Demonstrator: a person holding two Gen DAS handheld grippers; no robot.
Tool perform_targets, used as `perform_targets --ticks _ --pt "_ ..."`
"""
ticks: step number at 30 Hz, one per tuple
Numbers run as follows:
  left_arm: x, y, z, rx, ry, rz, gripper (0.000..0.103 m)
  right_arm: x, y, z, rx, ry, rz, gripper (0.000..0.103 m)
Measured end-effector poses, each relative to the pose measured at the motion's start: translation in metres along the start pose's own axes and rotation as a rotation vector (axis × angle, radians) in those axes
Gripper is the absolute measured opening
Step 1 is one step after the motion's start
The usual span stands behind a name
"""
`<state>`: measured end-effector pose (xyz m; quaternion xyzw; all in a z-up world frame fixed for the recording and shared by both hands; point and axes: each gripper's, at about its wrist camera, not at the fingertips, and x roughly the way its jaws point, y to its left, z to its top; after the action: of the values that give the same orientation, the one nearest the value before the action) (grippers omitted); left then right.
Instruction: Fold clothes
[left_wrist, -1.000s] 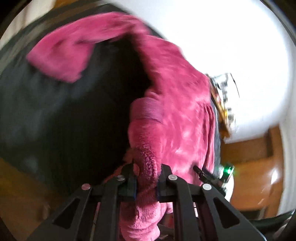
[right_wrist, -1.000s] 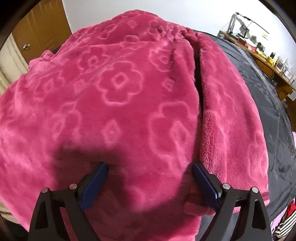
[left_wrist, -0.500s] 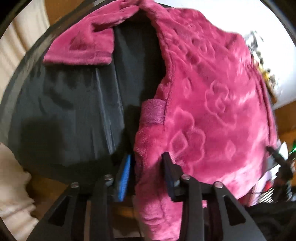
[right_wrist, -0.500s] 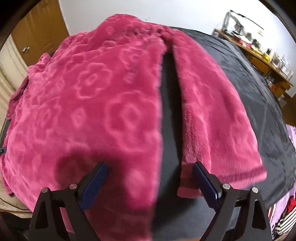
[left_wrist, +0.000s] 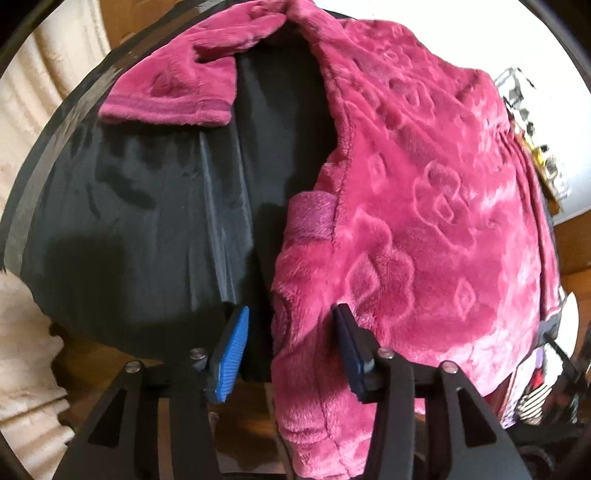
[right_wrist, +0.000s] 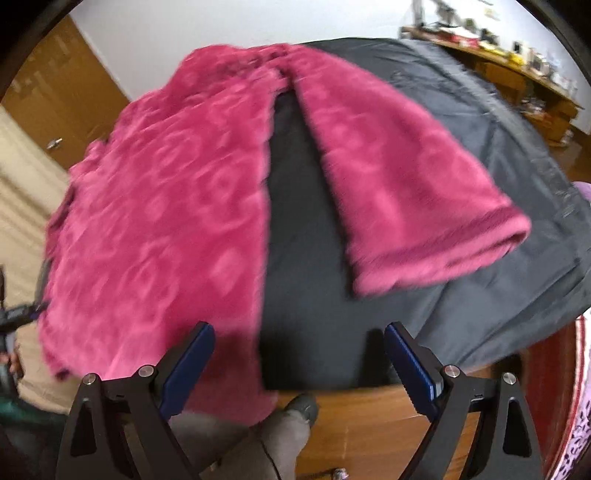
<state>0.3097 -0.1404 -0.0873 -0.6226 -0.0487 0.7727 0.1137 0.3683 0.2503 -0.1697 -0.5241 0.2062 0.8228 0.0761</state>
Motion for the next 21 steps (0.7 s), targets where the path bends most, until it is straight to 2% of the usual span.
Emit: perform_targets --ticks 6,9,14,18,21 --pt "-0.015 0.006 -0.029 -0.013 -0.014 -0.046 0.071 0.004 0.01 -0.035 -0.004 0.086 0.119 0.095" --pt "-0.019 0.009 -0.044 -0.043 -0.008 -0.102 0.077 0.014 0.002 -0.044 0.036 0.114 0.165 0.095" --pt "-0.029 0.002 -0.069 -0.031 0.002 -0.17 0.078 0.031 -0.004 -0.038 0.076 0.134 0.189 0.095" --pt "-0.027 -0.025 -0.084 0.021 0.037 -0.203 0.078 0.047 0.012 -0.022 0.069 0.147 0.261 0.095" --pt "-0.022 -0.035 -0.095 0.033 0.061 -0.23 0.078 0.055 0.02 -0.021 0.041 0.165 0.271 0.095"
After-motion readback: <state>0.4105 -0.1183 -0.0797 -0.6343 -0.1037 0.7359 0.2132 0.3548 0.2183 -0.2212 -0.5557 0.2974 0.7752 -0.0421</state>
